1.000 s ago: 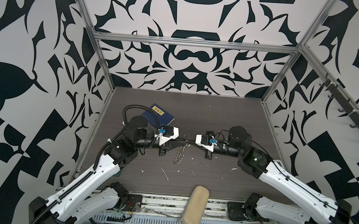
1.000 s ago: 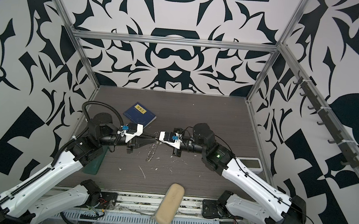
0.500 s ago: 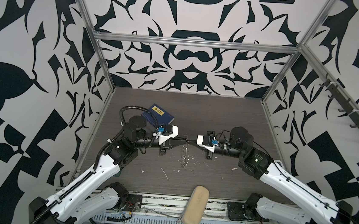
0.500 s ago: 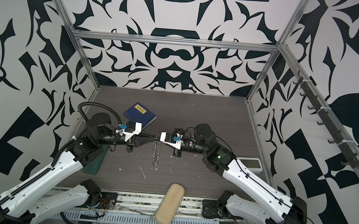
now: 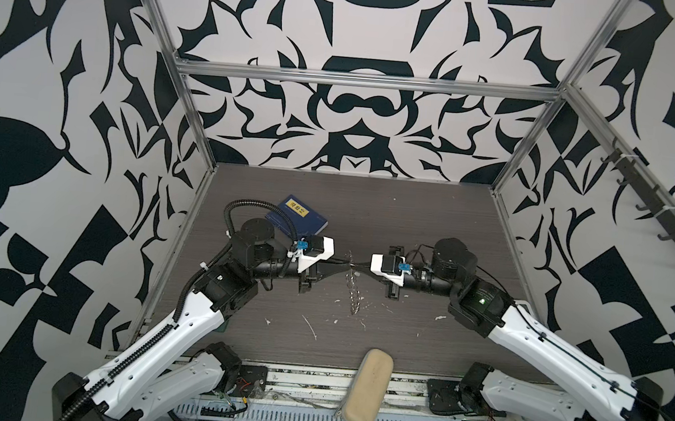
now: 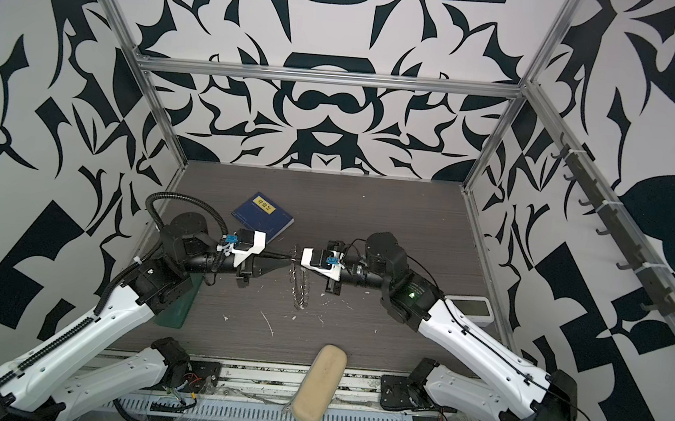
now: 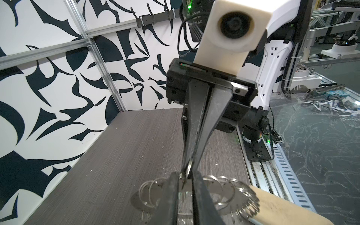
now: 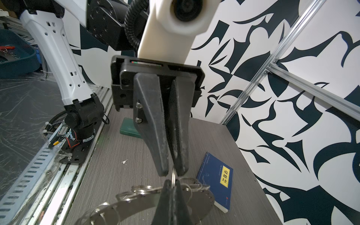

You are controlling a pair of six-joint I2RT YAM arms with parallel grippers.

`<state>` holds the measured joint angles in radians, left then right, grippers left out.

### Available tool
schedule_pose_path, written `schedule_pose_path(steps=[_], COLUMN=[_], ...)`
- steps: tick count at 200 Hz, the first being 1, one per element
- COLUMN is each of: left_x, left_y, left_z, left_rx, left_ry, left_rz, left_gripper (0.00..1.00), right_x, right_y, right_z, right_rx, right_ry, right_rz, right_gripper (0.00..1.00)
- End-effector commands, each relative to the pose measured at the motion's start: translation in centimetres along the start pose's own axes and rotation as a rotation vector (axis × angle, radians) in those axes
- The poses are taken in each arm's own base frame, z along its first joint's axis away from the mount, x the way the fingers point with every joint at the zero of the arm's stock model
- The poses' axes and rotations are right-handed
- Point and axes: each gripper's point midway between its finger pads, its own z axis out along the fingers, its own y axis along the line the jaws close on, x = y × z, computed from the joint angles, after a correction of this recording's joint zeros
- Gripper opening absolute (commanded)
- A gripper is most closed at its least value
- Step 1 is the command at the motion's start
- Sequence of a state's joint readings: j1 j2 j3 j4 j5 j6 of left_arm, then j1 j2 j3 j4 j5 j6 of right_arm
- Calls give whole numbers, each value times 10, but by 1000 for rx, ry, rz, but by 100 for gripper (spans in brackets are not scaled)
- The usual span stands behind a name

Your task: Remove the keys from the keyring

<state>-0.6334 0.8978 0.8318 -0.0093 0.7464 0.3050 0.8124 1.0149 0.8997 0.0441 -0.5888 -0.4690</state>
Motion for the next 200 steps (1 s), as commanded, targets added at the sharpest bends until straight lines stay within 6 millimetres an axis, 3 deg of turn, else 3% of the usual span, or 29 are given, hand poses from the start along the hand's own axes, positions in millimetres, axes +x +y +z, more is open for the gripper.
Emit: schedule_pose_path(steps=[1, 58, 73, 111, 123, 140, 200], left_x=[4, -2, -2, -5, -8, -10, -11], left_y=[-5, -5, -6, -5, -4, -4, -3], left_z=[-1, 0, 0, -5, -8, -11, -10], left_rx=[16, 27, 34, -1, -11, -10, 3], left_ry=[7, -8, -10, -38, -56, -65, -67], left_rz=[-7, -1, -2, 37, 41, 40, 37], left_gripper=[15, 10, 0, 0, 0, 0, 0], right_x=[-36, -35, -34, -30, -25, -18, -1], right_y=[-6, -4, -3, -8, -11, -13, -10], right_z=[-9, -6, -6, -8, -12, -19, -26], right_rx=[24, 0, -3, 28, 63, 117, 160], right_ry=[-105, -104, -103, -64, -39, -30, -4], right_rz=[-55, -46, -42, -30, -23, -26, -2], right_gripper=[0, 0, 0, 0, 20, 34, 37])
